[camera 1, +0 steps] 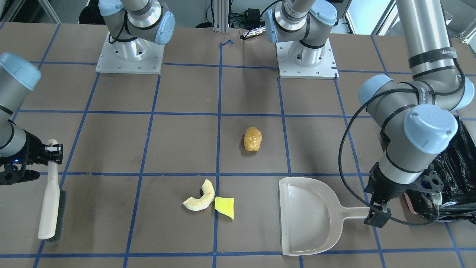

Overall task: Sweep and dump trash into bin
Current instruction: 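Lift the brush with the right gripper and move it toward the sponge, then sweep the sponge and curved piece toward the dustpan with the right gripper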

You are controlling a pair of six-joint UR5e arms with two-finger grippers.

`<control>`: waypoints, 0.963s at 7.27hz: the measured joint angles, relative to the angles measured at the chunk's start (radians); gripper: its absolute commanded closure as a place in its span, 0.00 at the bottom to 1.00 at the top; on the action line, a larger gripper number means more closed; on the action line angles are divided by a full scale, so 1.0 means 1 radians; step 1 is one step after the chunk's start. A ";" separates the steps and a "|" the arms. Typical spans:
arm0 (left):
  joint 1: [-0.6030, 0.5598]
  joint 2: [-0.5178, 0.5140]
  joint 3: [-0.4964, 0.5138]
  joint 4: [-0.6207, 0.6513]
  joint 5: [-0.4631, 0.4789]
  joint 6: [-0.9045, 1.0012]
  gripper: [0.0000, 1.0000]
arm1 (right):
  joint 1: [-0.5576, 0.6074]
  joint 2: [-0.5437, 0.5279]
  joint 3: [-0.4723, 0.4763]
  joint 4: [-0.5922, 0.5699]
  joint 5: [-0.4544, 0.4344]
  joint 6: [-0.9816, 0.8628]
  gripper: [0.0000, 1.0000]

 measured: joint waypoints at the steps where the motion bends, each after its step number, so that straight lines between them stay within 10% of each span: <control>1: 0.005 -0.018 -0.001 0.020 0.014 0.000 0.02 | 0.072 -0.001 -0.023 0.025 -0.005 0.118 0.85; 7: 0.011 -0.070 -0.014 0.034 0.046 -0.068 0.02 | 0.473 0.045 -0.040 0.057 0.103 0.805 0.86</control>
